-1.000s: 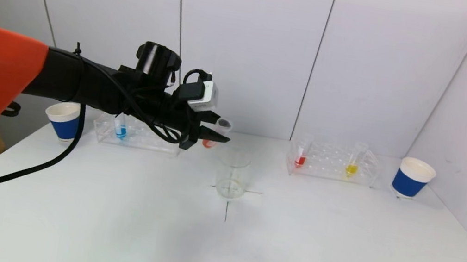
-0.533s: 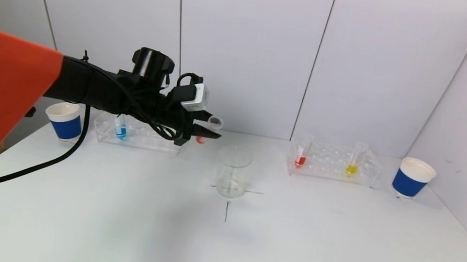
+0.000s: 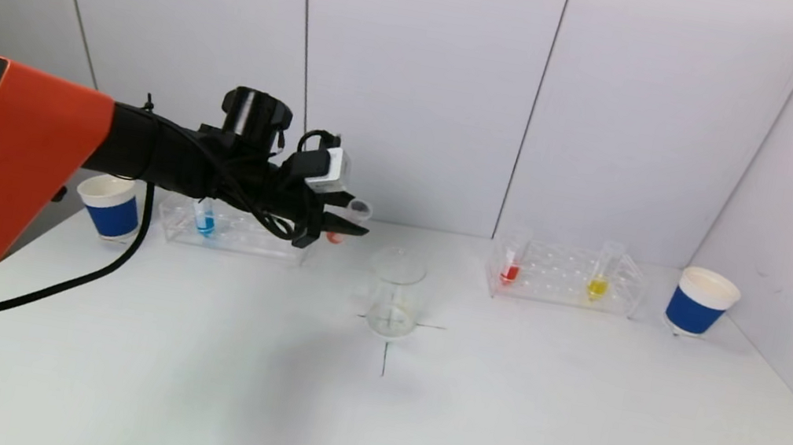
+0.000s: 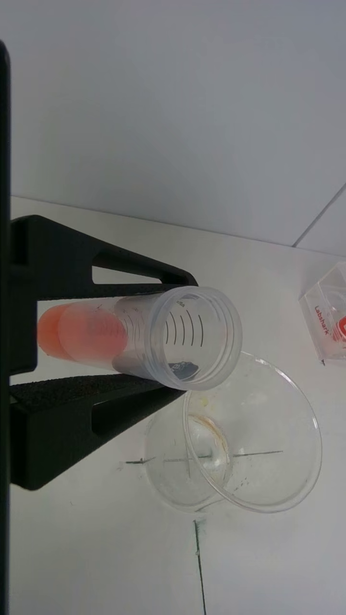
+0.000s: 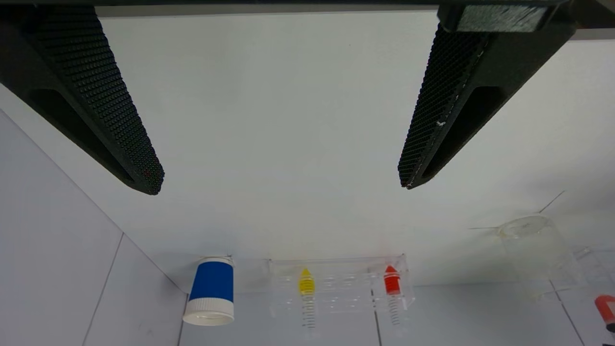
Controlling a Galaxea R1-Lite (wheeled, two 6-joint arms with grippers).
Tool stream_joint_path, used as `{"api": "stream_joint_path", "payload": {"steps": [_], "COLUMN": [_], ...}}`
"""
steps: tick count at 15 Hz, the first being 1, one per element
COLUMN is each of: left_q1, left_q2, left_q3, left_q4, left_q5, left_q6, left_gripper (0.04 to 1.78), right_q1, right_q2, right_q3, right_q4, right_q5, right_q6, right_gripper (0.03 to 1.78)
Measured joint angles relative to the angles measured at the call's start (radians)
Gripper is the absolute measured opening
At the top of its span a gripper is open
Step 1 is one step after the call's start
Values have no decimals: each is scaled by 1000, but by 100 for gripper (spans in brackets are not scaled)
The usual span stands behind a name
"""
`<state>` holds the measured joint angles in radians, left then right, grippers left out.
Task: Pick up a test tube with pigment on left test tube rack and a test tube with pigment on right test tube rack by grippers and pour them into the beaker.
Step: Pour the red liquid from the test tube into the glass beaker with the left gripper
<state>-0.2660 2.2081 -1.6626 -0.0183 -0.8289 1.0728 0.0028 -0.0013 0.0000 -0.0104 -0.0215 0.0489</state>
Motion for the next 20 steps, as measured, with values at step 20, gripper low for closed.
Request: {"api": "stream_joint_path", "payload": {"steps": [20], "left_q1": [37], "left_q2": [-260], "left_q3": [298], "left_q4": [-211], "left_q5": [151], "left_q6": [-80], "left_gripper": [46], "right_q1": [1], "right_q2": [0], "right_q3": [0], "right_q4": [0], "right_q5": [0], "right_q6": [0], "right_gripper": [177]}}
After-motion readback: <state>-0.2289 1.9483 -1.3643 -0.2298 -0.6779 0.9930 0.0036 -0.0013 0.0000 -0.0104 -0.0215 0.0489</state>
